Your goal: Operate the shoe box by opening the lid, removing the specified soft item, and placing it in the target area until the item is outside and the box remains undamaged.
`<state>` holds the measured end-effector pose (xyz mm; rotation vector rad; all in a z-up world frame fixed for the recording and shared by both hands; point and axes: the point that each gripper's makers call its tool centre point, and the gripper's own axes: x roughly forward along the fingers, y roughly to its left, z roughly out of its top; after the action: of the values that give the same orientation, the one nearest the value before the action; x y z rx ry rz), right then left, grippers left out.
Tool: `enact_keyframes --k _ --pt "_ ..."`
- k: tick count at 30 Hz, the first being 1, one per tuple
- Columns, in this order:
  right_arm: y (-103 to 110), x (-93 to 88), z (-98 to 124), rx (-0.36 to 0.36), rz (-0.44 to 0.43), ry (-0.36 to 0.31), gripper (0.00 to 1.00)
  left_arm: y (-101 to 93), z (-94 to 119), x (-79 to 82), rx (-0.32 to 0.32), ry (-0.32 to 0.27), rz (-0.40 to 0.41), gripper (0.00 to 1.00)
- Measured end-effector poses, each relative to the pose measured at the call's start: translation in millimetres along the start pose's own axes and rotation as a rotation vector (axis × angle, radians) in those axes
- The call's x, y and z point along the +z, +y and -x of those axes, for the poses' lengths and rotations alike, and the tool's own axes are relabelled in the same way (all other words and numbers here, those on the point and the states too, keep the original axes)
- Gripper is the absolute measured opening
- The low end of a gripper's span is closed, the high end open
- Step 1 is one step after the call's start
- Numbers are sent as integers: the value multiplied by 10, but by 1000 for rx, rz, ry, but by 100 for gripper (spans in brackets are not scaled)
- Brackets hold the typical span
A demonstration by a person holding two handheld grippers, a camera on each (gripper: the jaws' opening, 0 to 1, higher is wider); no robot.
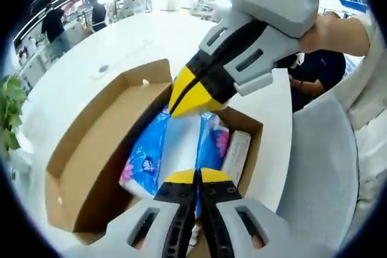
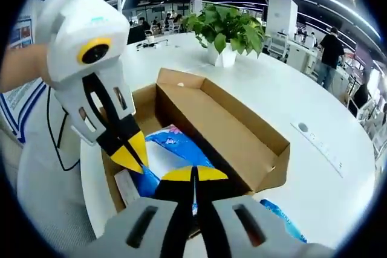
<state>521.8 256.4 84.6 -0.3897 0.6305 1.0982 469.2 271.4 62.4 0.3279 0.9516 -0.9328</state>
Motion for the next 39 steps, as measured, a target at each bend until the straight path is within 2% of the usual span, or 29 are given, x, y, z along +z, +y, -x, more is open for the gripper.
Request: enact_keyframes --k 10,20,27,39 --pt "89 281 185 16 24 -55 0 -30 322 129 22 -27 -12 0" --pt "97 475 419 14 41 -91 0 -196 540 397 18 -64 -34 0" --pt "7 504 623 -4 33 -109 0 -308 561 588 15 -81 -48 0" --pt "-219 393 949 -33 5 -114 0 -522 462 956 -5 -104 -103 0"
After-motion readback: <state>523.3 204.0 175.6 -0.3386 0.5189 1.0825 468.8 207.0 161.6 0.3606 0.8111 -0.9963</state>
